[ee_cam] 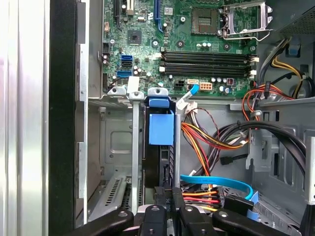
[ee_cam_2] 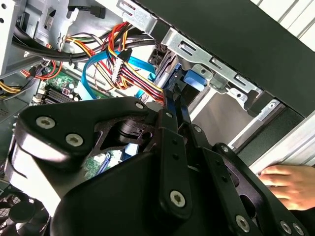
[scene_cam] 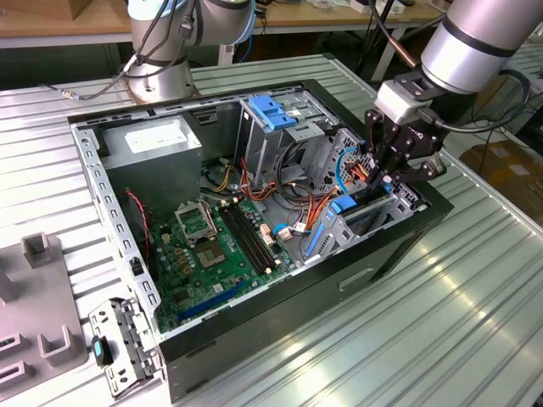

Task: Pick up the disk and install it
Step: 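Insert the first disk wire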

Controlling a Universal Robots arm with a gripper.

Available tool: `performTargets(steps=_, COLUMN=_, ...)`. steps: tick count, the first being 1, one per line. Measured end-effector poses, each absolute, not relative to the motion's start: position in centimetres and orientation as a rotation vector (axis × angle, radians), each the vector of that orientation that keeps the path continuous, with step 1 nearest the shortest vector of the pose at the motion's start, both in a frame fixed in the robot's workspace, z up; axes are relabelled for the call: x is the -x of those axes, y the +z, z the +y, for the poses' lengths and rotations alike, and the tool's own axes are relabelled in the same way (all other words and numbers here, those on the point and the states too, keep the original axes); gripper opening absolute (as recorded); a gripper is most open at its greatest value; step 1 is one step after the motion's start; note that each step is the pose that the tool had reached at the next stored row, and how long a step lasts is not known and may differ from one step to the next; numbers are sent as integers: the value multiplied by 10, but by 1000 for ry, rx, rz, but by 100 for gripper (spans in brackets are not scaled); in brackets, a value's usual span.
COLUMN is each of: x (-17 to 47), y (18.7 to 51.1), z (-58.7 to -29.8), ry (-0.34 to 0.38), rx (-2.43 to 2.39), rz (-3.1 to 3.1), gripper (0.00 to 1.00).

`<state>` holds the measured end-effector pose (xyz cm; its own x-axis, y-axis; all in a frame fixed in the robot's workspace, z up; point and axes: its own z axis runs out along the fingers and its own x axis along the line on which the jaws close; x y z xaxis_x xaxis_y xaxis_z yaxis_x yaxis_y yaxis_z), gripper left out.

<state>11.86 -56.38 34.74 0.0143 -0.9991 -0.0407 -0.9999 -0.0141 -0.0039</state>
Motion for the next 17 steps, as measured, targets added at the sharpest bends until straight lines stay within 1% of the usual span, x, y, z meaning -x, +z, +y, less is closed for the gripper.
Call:
performTargets(steps=10, x=-119, y=345, z=-565, ry=42, rx=2203, rz=2193, gripper=17)
performTargets(steps=17, x=-118, y=350, z=-566, ry=47, rx=2173, rz=2218, gripper=17)
